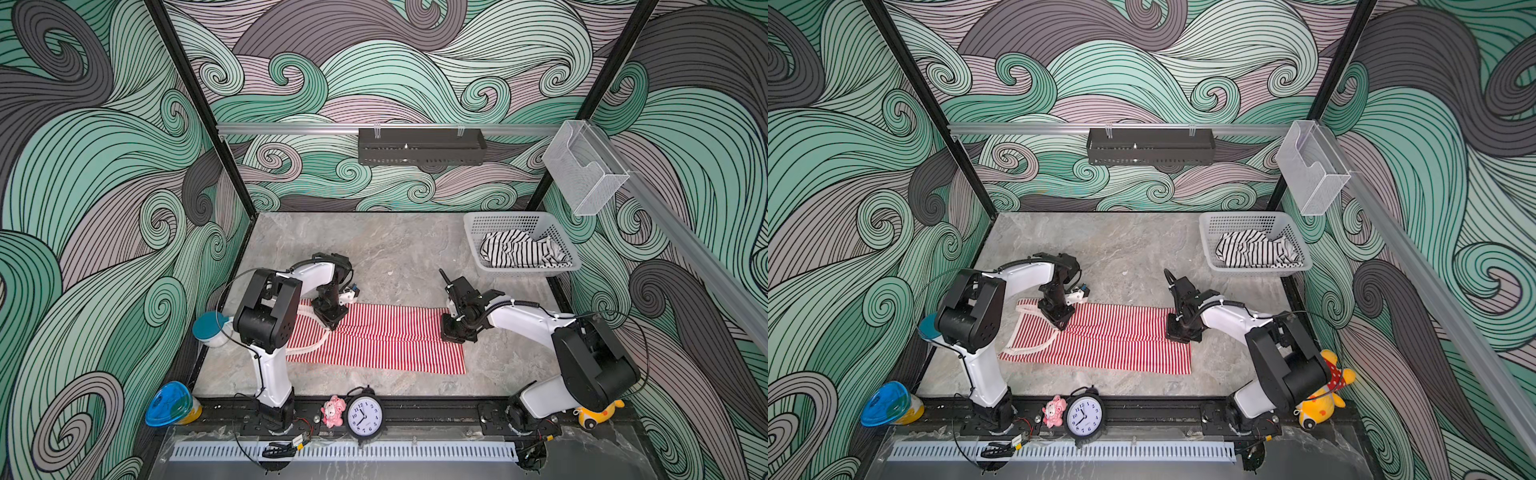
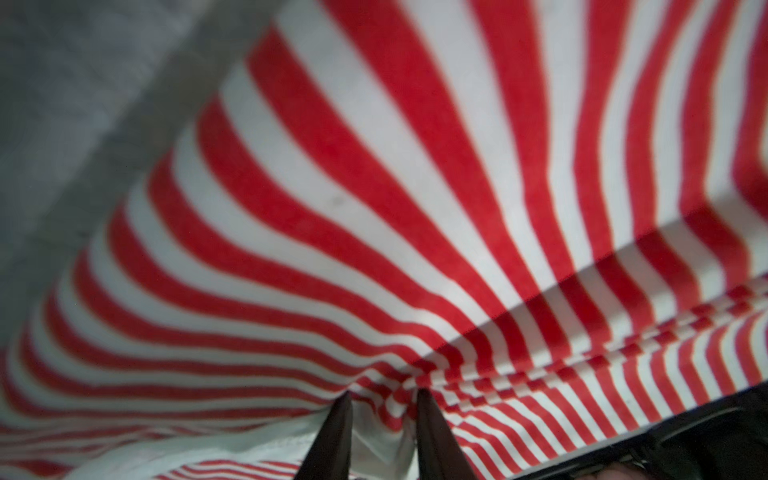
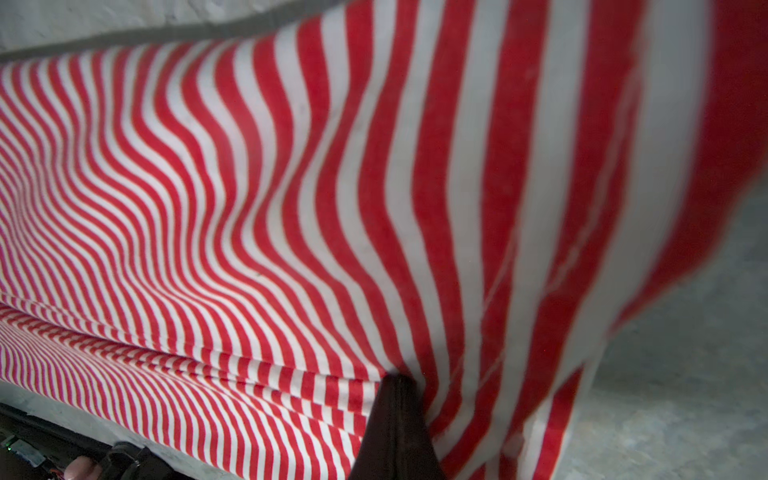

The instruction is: Fold and stack the tank tops

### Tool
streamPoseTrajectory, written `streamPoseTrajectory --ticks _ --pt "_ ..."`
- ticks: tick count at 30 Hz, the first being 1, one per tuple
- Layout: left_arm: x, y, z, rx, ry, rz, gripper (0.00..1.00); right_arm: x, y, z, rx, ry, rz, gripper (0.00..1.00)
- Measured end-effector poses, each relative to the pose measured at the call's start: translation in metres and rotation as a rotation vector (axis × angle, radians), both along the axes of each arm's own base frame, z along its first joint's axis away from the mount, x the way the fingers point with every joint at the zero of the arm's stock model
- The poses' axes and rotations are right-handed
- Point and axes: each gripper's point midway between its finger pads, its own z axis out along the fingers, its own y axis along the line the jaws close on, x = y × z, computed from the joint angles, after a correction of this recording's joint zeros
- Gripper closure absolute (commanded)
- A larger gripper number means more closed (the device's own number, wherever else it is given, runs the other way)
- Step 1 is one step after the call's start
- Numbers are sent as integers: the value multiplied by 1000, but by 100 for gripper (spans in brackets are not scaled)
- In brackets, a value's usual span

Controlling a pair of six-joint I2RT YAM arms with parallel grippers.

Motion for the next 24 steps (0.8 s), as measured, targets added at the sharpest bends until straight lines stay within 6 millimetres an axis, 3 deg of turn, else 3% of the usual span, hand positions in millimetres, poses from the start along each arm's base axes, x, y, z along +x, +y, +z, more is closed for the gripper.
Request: streamPoseTrajectory --ticks 6,11,13,15,20,24 --pt "80 -17 2 36 -71 -37 71 6 2 1 8 -13 -56 96" --pt "168 -36 6 58 -214 -61 71 12 9 1 8 -43 -94 95" --pt "200 -44 10 57 -283 -62 71 10 17 1 16 -59 -94 94" --pt "221 -48 12 59 -333 -59 70 7 29 1 34 -73 -87 94" --pt "240 -47 18 88 -398 -50 68 -9 64 1 102 -94 -43 93" --pt "242 -44 31 87 -438 -14 65 -25 95 4 126 -71 37 84"
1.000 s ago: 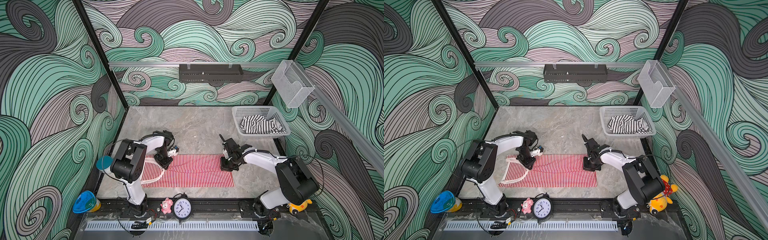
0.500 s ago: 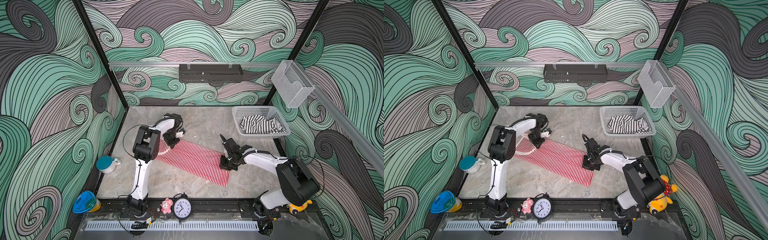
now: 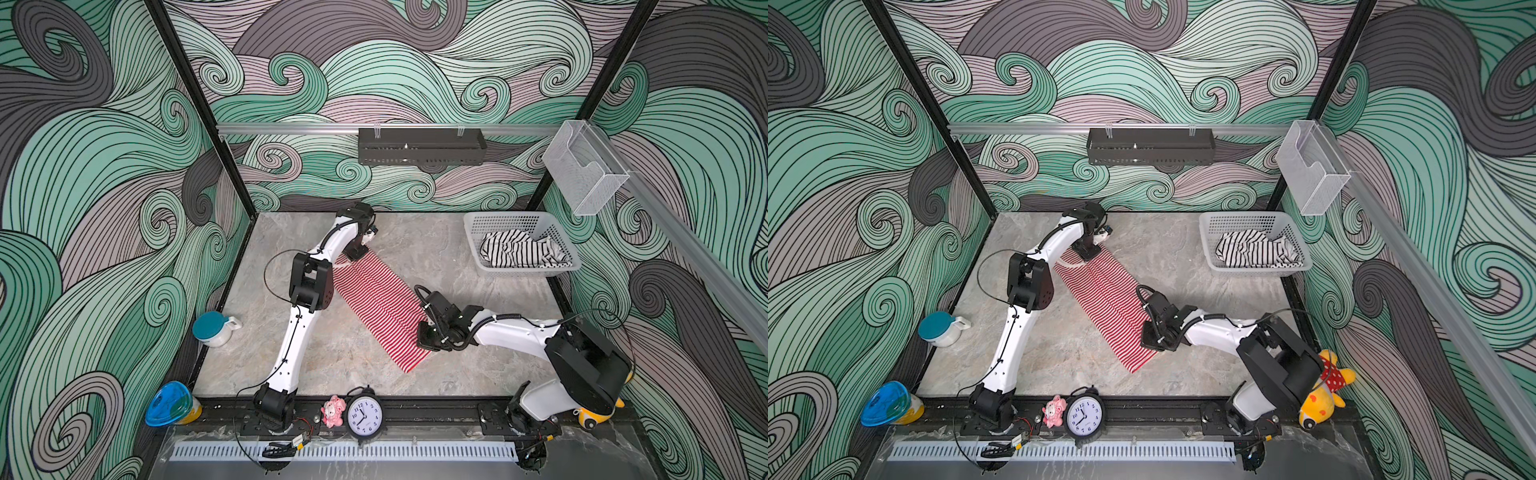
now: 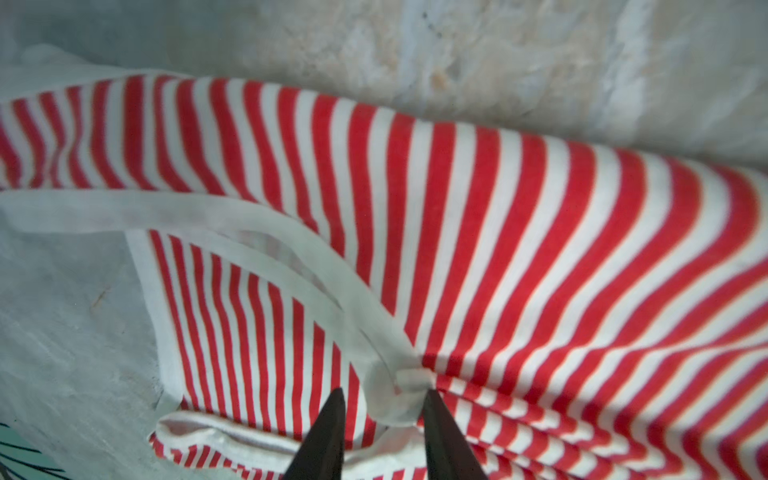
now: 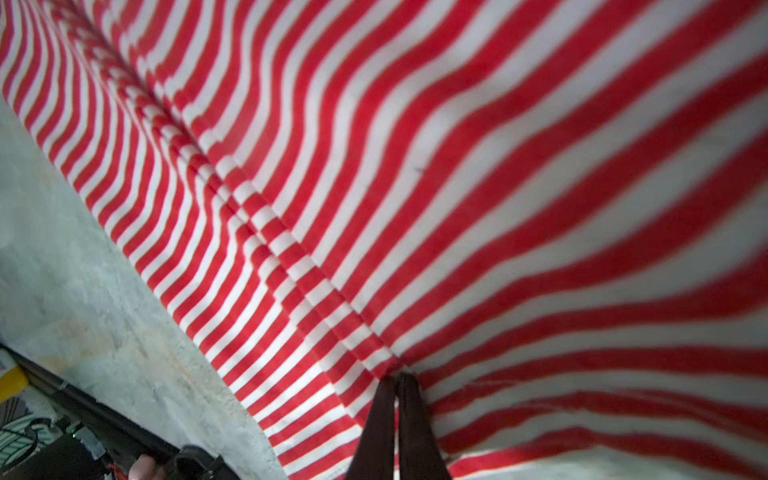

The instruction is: Fold and stack the tank tops

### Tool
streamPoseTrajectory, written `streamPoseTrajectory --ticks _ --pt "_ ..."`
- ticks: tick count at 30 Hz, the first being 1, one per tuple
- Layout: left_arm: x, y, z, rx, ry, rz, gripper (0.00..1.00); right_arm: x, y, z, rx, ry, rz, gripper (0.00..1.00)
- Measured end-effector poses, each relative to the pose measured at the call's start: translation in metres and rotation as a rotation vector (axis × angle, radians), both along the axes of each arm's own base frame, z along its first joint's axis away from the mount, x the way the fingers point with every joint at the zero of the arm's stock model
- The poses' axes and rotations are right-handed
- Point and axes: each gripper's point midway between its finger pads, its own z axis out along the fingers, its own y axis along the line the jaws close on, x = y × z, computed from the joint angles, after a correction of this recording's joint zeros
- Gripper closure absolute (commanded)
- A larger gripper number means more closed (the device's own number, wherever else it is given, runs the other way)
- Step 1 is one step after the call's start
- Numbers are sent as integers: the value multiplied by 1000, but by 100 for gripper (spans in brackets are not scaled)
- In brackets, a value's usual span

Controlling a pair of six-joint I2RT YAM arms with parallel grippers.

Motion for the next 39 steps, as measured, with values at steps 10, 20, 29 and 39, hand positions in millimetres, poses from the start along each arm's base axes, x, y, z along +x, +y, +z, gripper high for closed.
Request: streamPoseTrajectory --ticks 10,20,29,39 --pt "-63 9 94 -142 -104 40 65 23 22 64 56 -99 67 61" --pt "-181 9 2 -91 187 -23 66 70 -35 37 -41 -71 -34 64" --pt "-180 3 -16 -81 178 -23 67 56 -46 -1 -67 -8 -17 68" --pt "-151 9 -26 14 136 -37 67 30 -23 -1 -26 -27 30 68"
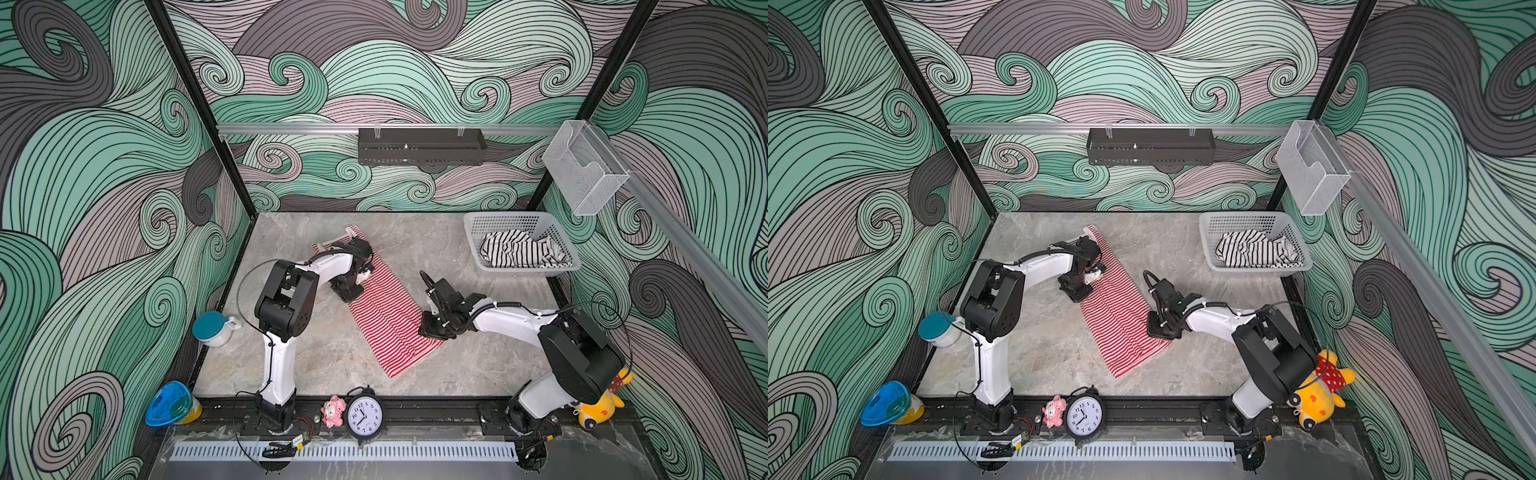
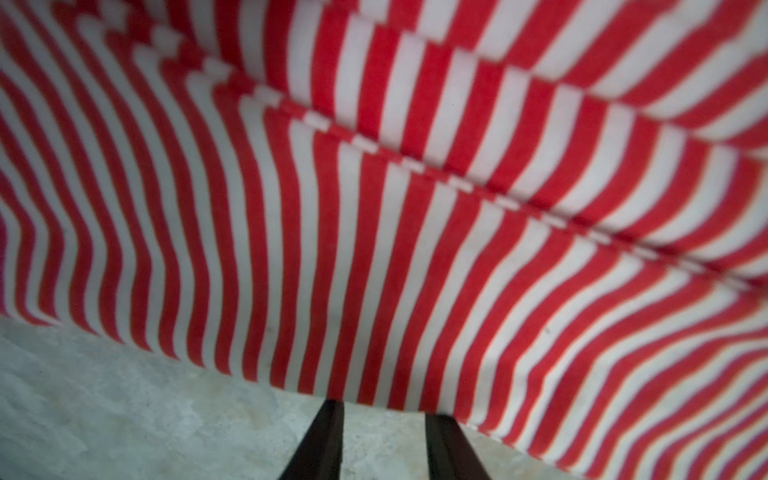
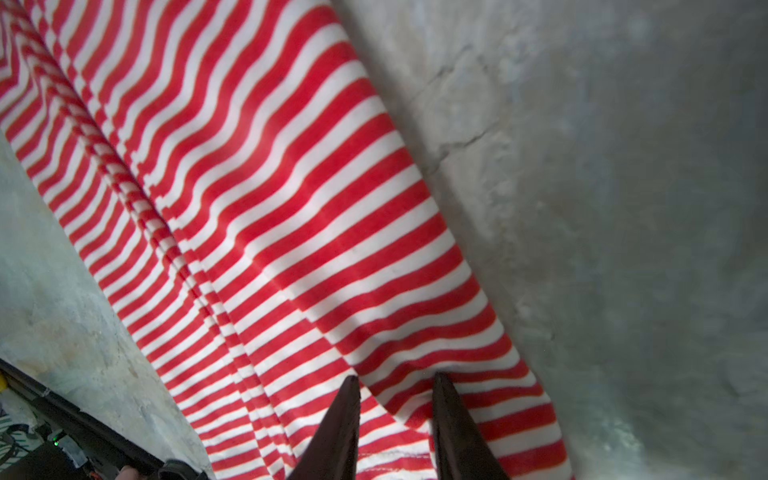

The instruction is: Fold and stack the tank tops

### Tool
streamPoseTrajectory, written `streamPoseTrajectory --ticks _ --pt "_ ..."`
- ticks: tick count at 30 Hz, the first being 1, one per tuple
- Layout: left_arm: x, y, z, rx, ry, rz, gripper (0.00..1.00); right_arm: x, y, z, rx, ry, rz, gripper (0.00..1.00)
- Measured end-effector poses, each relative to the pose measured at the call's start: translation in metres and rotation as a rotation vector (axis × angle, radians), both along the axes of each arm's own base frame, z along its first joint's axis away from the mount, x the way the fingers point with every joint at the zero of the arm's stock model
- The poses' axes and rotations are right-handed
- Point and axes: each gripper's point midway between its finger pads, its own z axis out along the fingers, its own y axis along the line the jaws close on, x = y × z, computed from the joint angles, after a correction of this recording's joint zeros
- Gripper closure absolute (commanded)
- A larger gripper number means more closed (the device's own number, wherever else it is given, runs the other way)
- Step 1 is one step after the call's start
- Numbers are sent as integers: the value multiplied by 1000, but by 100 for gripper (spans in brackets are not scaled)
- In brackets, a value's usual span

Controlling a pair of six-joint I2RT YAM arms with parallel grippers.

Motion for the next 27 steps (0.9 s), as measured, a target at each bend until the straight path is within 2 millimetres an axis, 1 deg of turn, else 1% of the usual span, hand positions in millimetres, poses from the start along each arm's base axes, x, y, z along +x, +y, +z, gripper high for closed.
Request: streamPoseTrajectory --ticks 4,9,13,15,17,20,22,25,27 --pt "11 3 2 35 -30 -28 67 -18 12 0 4 14 25 68" --pt "28 13 6 74 -66 -58 67 -38 21 1 -5 37 34 68" --pt "46 22 17 79 -106 -51 67 -54 33 1 2 55 47 68" --pt "54 25 23 74 -129 -40 67 -64 42 2 2 66 65 68" --pt "58 29 27 70 -140 -27 67 -72 53 2 3 76 84 67" --pt "58 32 33 61 -150 -13 67 -79 70 3 10 89 108 65" --pt "55 31 41 43 -164 -4 67 -80 79 4 20 88 116 64" --pt "40 31 57 1 -183 12 66 -74 87 8 33 81 111 63" --pt "25 32 68 -33 -198 24 66 -68 92 10 45 74 105 63"
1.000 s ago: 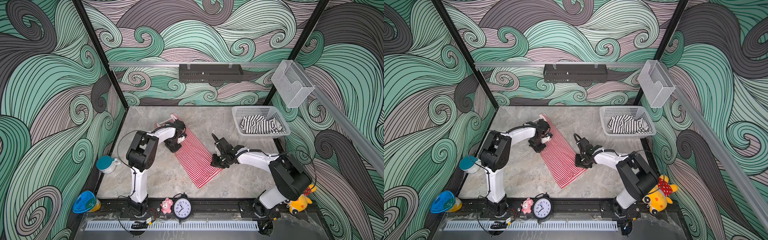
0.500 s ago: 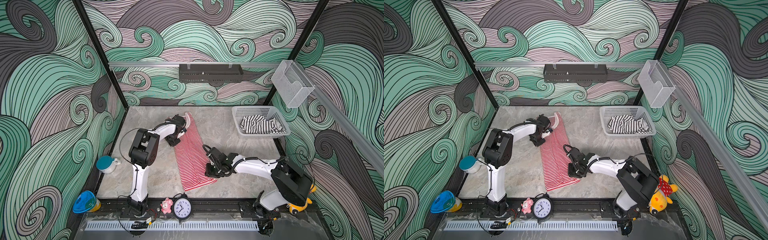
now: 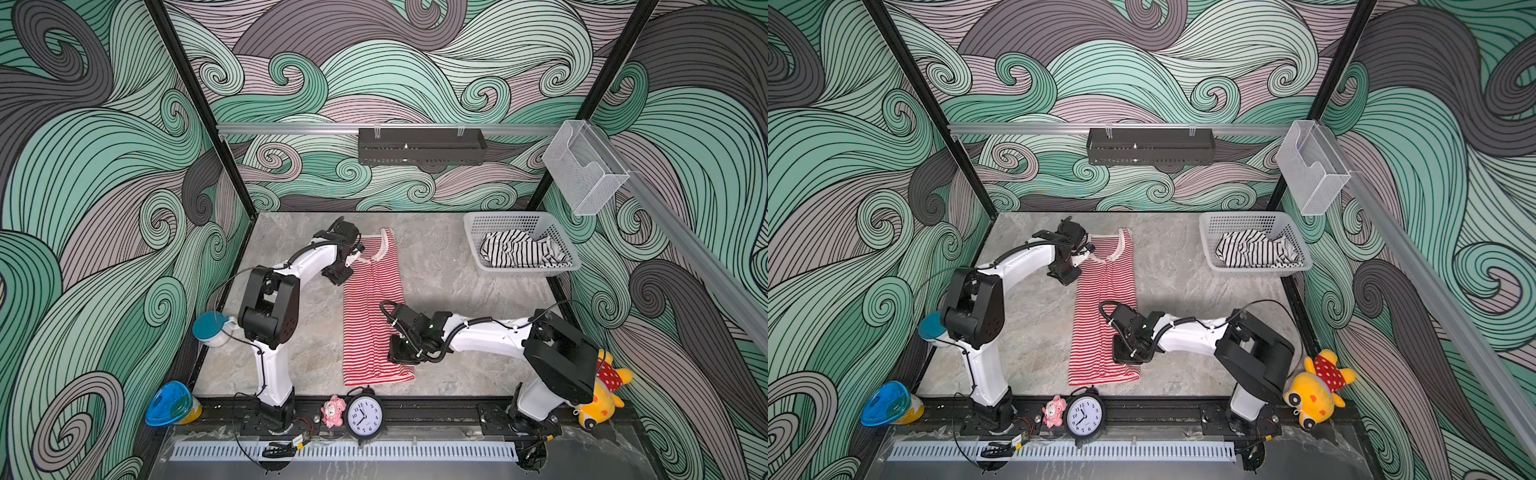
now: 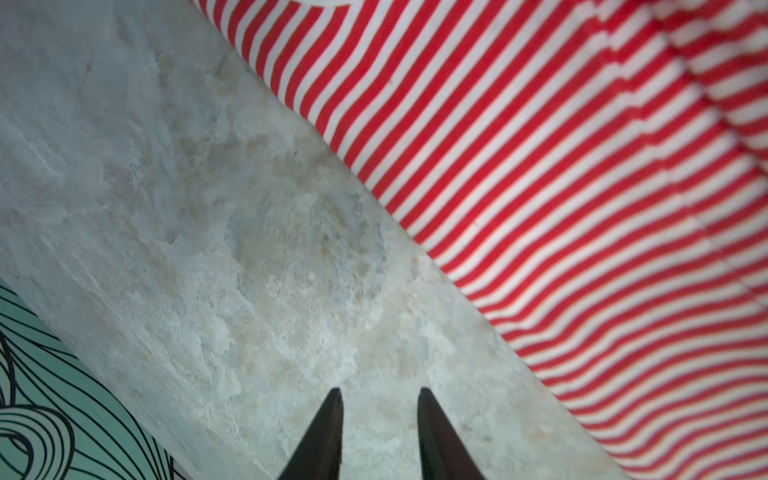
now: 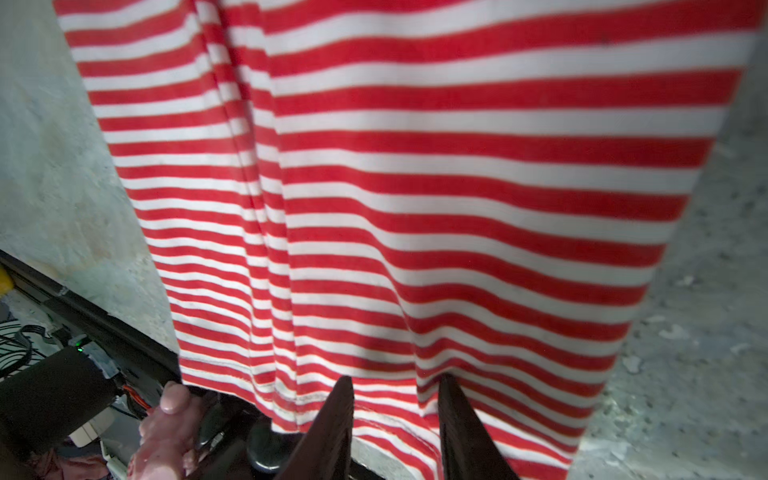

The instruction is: Fold and stack the tank tops

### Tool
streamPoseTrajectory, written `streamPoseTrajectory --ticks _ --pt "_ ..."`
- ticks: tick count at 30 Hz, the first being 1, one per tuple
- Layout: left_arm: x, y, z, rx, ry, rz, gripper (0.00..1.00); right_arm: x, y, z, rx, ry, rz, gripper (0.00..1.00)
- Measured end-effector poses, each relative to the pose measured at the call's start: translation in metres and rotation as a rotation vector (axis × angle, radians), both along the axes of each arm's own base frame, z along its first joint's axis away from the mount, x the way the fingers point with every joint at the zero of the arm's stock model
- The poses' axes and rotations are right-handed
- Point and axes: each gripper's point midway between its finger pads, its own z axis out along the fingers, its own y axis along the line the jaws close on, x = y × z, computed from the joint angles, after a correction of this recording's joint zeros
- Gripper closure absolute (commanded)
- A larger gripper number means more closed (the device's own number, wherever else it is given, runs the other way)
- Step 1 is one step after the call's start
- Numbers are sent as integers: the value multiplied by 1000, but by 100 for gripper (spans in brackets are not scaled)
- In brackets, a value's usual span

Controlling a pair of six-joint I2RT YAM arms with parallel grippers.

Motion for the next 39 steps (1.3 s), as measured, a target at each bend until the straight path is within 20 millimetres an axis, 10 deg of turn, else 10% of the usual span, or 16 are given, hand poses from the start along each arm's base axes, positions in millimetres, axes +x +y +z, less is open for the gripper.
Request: streamPoseTrajectory --ticks 10,17,24,39 --pt "-85 5 17 -136 24 -30 60 14 13 11 26 -13 14 54" --pt "-148 -18 9 -226 91 -169 55 10 -11 49 80 -52 -14 51" --pt "-200 -54 -1 -264 166 -373 54 -25 -60 21 56 29 -107 49" --pt "-240 -71 -27 -208 243 -538 54 -25 -55 8 114 72 -208 49"
